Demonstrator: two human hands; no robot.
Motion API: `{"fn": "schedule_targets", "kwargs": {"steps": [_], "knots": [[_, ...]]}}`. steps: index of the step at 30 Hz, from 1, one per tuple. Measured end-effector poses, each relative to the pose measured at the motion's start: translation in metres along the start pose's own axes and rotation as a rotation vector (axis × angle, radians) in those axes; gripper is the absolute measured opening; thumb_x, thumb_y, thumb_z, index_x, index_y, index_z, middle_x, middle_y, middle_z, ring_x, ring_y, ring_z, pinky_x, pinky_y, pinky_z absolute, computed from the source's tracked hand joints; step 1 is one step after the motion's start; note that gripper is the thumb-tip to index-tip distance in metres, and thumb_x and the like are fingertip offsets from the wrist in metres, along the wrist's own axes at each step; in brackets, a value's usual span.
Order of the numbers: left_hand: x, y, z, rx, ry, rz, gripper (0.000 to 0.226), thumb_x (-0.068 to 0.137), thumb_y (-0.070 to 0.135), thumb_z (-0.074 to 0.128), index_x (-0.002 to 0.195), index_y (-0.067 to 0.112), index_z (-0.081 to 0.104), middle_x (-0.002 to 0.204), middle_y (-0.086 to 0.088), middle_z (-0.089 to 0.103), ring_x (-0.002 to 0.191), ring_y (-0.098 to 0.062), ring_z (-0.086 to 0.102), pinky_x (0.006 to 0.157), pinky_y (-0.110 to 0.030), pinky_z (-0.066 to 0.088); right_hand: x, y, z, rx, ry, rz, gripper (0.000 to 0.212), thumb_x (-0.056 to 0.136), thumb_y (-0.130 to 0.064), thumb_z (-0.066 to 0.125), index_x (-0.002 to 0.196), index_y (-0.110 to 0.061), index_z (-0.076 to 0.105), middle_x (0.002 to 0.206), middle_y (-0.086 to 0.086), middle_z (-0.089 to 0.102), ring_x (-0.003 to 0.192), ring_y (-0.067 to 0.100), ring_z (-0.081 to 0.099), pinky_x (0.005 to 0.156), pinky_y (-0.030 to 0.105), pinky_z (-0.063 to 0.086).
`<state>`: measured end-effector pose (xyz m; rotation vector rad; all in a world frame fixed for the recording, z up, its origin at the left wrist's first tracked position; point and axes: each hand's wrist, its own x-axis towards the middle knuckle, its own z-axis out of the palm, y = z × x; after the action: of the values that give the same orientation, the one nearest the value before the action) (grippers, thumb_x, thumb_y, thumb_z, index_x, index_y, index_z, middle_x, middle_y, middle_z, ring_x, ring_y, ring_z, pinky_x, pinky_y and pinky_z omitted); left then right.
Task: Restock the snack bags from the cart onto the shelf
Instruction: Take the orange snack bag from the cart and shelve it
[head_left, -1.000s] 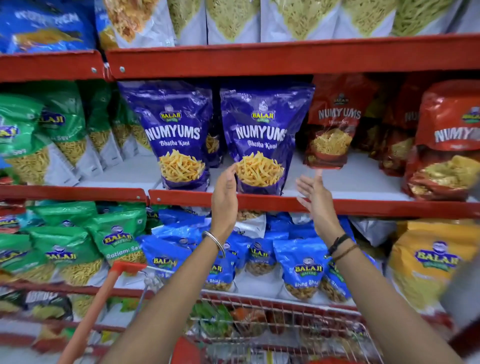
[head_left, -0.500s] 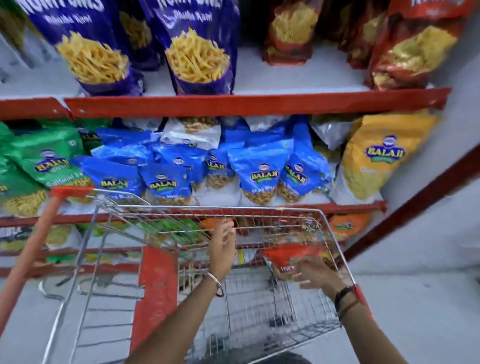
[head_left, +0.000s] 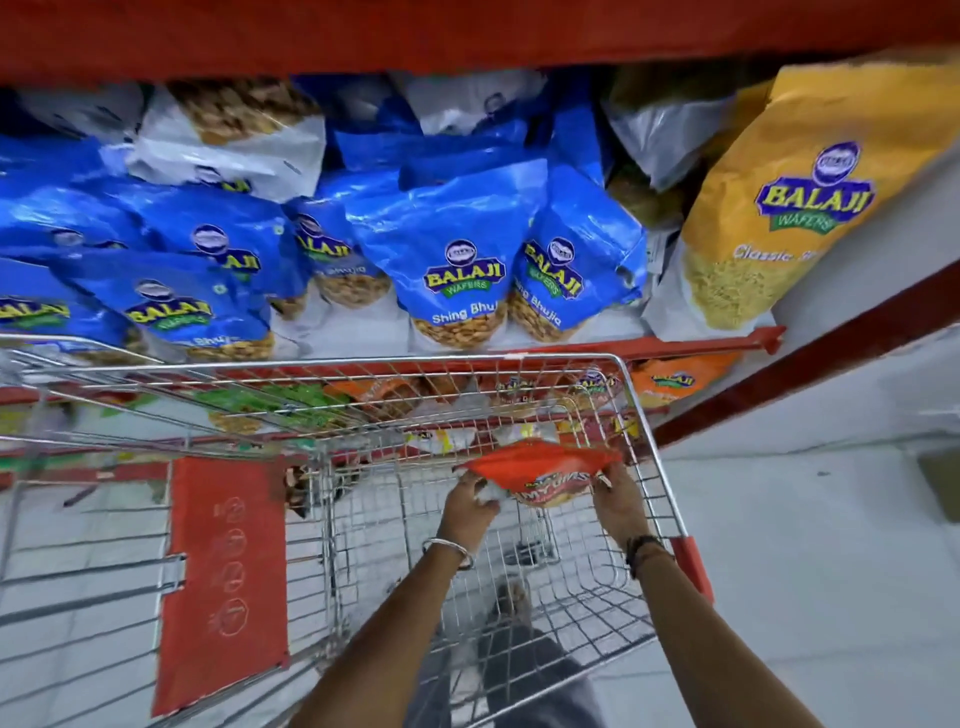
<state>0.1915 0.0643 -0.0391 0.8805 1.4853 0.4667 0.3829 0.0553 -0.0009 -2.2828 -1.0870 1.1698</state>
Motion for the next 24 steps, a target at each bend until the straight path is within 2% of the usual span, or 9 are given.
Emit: {"fn": "schedule_targets", "kwargs": {"steps": [3, 4, 6, 8, 10, 15, 18, 21, 24], "knots": [[0.01, 0.0, 0.01, -0.088, 0.077, 0.009, 0.042, 0.078, -0.014, 0.057, 0.115, 0.005, 0.054, 0.12, -0.012, 0.055, 0.117, -0.034, 0.051, 0.102, -0.052, 0.043, 0.009, 0.004, 0.007, 0.027, 0.042, 0.006, 0.041, 0.088, 0.005, 0.044, 0.128, -0.004, 0.045, 0.117, 0.022, 0.062, 0.106, 0.033, 0.058, 0.079, 0.028, 0.041], [0.011, 0.004, 0.012, -0.086, 0.116, 0.018, 0.039, 0.079, -0.016, 0.055, 0.116, -0.002, 0.054, 0.118, -0.016, 0.056, 0.11, -0.029, 0.052, 0.101, -0.046, 0.044, 0.011, 0.007, 0.009, 0.039, 0.066, 0.011, 0.038, 0.087, 0.005, 0.045, 0.123, -0.004, 0.049, 0.114, 0.021, 0.063, 0.103, 0.032, 0.059, 0.076, 0.024, 0.039], [0.012, 0.012, 0.011, -0.037, 0.191, 0.058, 0.028, 0.079, -0.015, 0.053, 0.106, -0.01, 0.06, 0.105, -0.019, 0.062, 0.093, -0.022, 0.053, 0.083, -0.025, 0.047, 0.012, 0.013, 0.011, 0.036, 0.117, -0.011, 0.028, 0.086, 0.005, 0.048, 0.111, -0.001, 0.057, 0.107, 0.019, 0.066, 0.094, 0.027, 0.06, 0.071, 0.016, 0.036], [0.013, 0.019, 0.005, 0.089, 0.218, 0.114, 0.016, 0.08, -0.012, 0.053, 0.084, -0.004, 0.066, 0.085, -0.009, 0.064, 0.072, -0.018, 0.054, 0.064, -0.022, 0.046, 0.01, 0.014, 0.011, 0.042, 0.158, -0.03, 0.02, 0.085, 0.004, 0.05, 0.101, 0.0, 0.062, 0.101, 0.019, 0.068, 0.087, 0.023, 0.061, 0.073, 0.023, 0.044], [0.013, 0.021, -0.004, 0.189, 0.228, 0.141, 0.019, 0.08, -0.009, 0.051, 0.07, 0.003, 0.063, 0.071, -0.006, 0.061, 0.061, -0.016, 0.05, 0.061, -0.031, 0.041, 0.007, 0.015, 0.01, 0.017, 0.165, -0.062, 0.016, 0.085, -0.001, 0.054, 0.096, -0.002, 0.065, 0.096, 0.018, 0.071, 0.085, 0.029, 0.065, 0.076, 0.035, 0.052], [-0.013, 0.04, -0.031, 0.217, 0.276, 0.264, 0.02, 0.082, -0.006, 0.052, 0.098, 0.0, 0.062, 0.081, -0.015, 0.066, 0.075, -0.026, 0.058, 0.07, -0.038, 0.046, -0.011, 0.0, -0.005, 0.043, 0.114, -0.251, 0.009, 0.082, -0.016, 0.064, 0.081, -0.01, 0.071, 0.083, 0.01, 0.073, 0.073, 0.025, 0.064, 0.066, 0.028, 0.048], [-0.033, 0.059, -0.051, 0.223, 0.312, 0.266, 0.02, 0.078, 0.002, 0.053, 0.096, 0.003, 0.063, 0.092, -0.026, 0.069, 0.084, -0.038, 0.065, 0.078, -0.046, 0.054, -0.029, -0.018, -0.024, 0.116, 0.076, -0.36, 0.009, 0.081, -0.019, 0.066, 0.072, -0.016, 0.068, 0.073, 0.007, 0.069, 0.064, 0.021, 0.059, 0.056, 0.02, 0.041], [-0.06, 0.091, -0.065, 0.179, 0.327, 0.427, 0.031, 0.074, 0.004, 0.053, 0.097, 0.023, 0.064, 0.095, -0.011, 0.071, 0.083, -0.025, 0.067, 0.079, -0.048, 0.056, -0.05, -0.043, -0.047, 0.207, 0.111, -0.444, 0.014, 0.079, -0.017, 0.067, 0.067, -0.02, 0.062, 0.066, 0.004, 0.063, 0.058, 0.012, 0.054, 0.056, 0.027, 0.041], [-0.097, 0.139, -0.076, 0.24, 0.364, 0.577, 0.024, 0.082, 0.004, 0.06, 0.102, 0.015, 0.064, 0.096, -0.006, 0.071, 0.085, -0.02, 0.067, 0.078, -0.037, 0.055, -0.067, -0.077, -0.076, 0.33, 0.165, -0.513, 0.024, 0.078, -0.017, 0.069, 0.059, -0.024, 0.057, 0.057, -0.008, 0.057, 0.053, 0.003, 0.049, 0.057, 0.024, 0.041]]}}
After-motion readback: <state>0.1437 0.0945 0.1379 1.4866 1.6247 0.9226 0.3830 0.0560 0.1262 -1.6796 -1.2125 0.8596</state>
